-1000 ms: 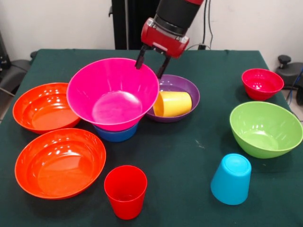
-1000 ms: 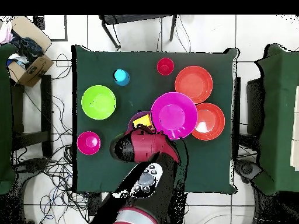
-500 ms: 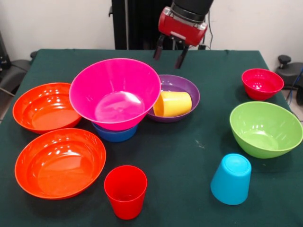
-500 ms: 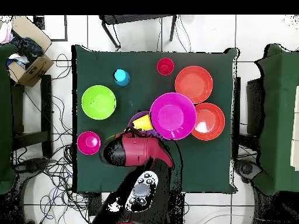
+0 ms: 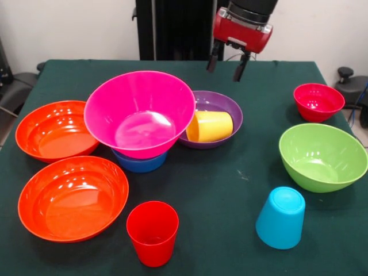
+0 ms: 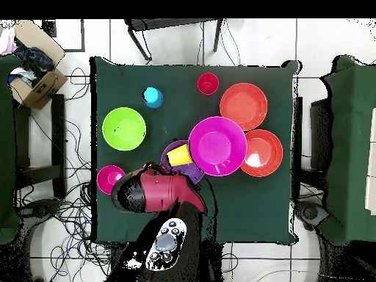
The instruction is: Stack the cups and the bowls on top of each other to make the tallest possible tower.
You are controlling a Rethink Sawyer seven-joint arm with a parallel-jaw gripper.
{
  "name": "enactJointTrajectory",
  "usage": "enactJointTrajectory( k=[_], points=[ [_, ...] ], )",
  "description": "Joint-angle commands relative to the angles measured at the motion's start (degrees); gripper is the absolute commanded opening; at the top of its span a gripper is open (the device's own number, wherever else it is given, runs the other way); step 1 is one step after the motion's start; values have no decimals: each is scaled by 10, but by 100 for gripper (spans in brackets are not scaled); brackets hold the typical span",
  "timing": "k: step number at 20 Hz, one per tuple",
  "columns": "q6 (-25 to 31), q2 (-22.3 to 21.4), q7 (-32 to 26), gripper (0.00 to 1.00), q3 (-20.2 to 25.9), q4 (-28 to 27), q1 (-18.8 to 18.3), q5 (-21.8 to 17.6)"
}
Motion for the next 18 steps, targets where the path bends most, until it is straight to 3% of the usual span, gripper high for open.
enactJointTrajectory(
  k=[1,13,18],
  points=[
    [1,28,65,100,77,35,6,14],
    [-93,62,35,100,122,72,-33,-29],
    [-115,73,15,100,115,64,-29,-59]
  ],
)
